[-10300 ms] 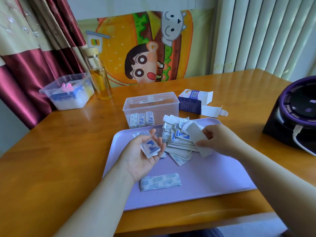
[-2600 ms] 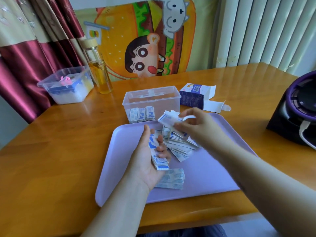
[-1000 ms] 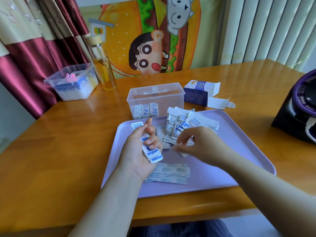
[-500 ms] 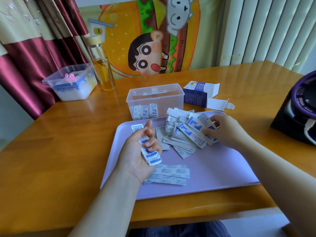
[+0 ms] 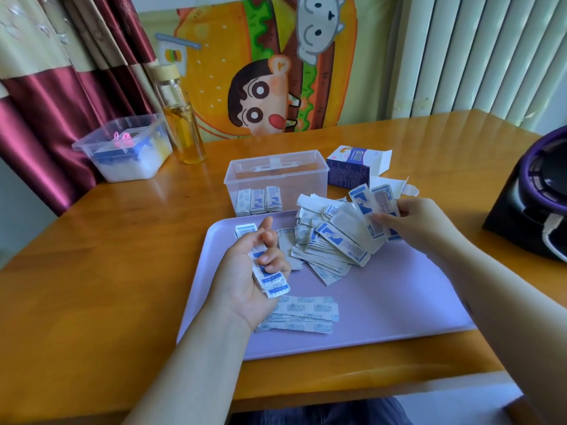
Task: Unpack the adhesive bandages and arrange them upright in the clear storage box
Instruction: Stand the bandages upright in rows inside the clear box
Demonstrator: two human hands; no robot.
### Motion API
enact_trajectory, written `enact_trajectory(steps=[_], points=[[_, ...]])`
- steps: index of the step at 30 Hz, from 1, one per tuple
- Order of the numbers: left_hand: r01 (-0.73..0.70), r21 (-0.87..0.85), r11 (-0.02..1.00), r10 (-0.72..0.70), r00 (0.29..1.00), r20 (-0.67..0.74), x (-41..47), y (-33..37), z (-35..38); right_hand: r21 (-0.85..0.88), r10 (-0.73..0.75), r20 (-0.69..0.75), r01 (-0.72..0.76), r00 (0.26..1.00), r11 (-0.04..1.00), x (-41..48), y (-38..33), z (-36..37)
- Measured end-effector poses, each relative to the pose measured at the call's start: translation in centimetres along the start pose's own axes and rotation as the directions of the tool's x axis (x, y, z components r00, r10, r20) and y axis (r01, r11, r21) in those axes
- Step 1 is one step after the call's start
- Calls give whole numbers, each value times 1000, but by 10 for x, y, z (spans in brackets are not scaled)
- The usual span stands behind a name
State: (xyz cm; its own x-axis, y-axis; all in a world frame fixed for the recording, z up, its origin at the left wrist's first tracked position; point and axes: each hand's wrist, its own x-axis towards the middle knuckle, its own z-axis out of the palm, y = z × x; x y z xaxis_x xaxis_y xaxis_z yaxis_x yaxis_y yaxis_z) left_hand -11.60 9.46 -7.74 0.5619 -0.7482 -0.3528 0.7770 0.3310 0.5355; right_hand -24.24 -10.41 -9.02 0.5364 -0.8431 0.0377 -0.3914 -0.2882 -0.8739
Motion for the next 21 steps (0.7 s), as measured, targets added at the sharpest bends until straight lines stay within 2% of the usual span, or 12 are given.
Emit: enact_trajectory(steps=[4, 6, 9, 12, 14, 18, 21], points=[[-3, 6, 1000, 3, 1000, -2, 0, 0, -1, 17, -13, -68, 14, 998, 1000, 0, 2, -3], [2, 19, 1000, -2, 1000, -9, 2, -2, -2, 97, -18, -93, 27, 996, 995, -1, -1, -4], [16, 65, 998, -16, 1000, 1, 2, -6, -1, 303, -14, 138, -29, 990, 953, -6, -10, 4], [20, 155, 988, -27, 999, 38, 2, -13, 1, 373, -56, 366, -91, 929, 923, -17, -17, 22], [24, 207, 978, -44, 995, 93, 1, -18, 3, 341, -67, 454, -104, 889, 934, -28, -23, 36], [44, 312, 949, -83, 990, 113, -4, -23, 8, 267, -93, 529, -61, 843, 962, -43, -32, 52], [41, 332, 943, -66, 996, 64, -7, -23, 10, 245, -152, 444, 44, 883, 969, -50, -40, 51]])
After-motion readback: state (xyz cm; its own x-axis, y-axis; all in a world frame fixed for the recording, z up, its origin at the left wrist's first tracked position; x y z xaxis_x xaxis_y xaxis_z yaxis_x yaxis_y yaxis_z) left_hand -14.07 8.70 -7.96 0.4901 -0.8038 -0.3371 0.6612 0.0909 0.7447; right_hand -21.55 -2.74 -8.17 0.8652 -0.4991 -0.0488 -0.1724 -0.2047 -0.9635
